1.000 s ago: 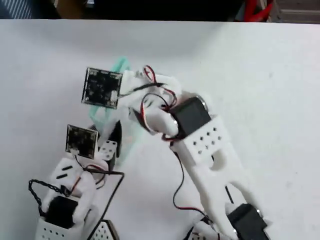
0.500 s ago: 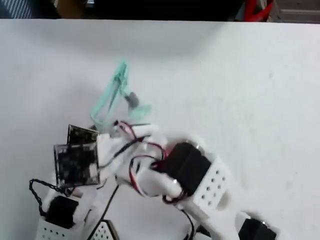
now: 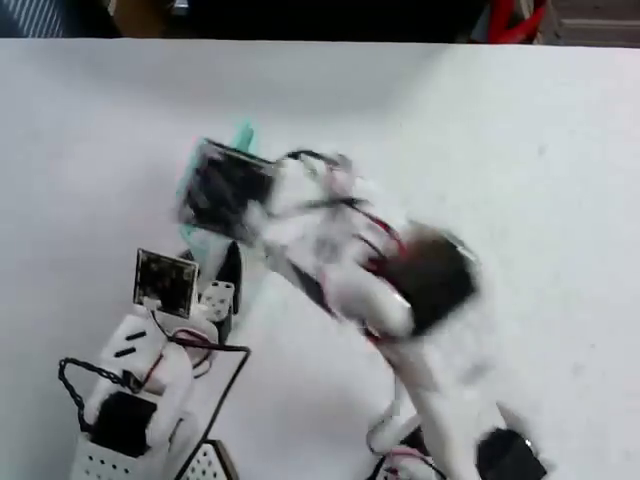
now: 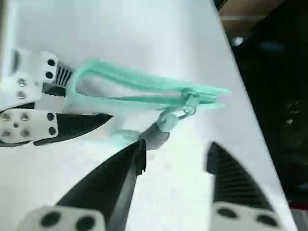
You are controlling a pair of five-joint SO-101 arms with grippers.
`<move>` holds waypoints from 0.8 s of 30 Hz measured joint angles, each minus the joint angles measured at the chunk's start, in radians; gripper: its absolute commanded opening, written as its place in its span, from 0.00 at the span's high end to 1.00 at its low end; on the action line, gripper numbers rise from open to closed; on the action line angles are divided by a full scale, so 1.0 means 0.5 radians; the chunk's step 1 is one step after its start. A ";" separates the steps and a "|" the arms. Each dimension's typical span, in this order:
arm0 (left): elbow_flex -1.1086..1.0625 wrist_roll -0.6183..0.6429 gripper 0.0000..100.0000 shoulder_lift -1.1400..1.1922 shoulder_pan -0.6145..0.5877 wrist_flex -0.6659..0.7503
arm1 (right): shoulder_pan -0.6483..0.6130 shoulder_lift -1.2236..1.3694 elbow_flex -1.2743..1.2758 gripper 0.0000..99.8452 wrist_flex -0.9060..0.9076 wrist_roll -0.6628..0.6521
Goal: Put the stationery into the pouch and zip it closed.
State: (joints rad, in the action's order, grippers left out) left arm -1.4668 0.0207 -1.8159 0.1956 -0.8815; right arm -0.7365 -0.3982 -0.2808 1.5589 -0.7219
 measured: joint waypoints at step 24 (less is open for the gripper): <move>0.000 0.003 0.98 0.000 -0.009 0.000 | -0.006 0.089 0.703 0.96 -0.847 0.169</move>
State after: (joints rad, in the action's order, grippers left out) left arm -1.4668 0.0222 -1.8159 0.1910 -0.8815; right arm -0.7396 -0.3537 0.0706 1.1354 -0.6375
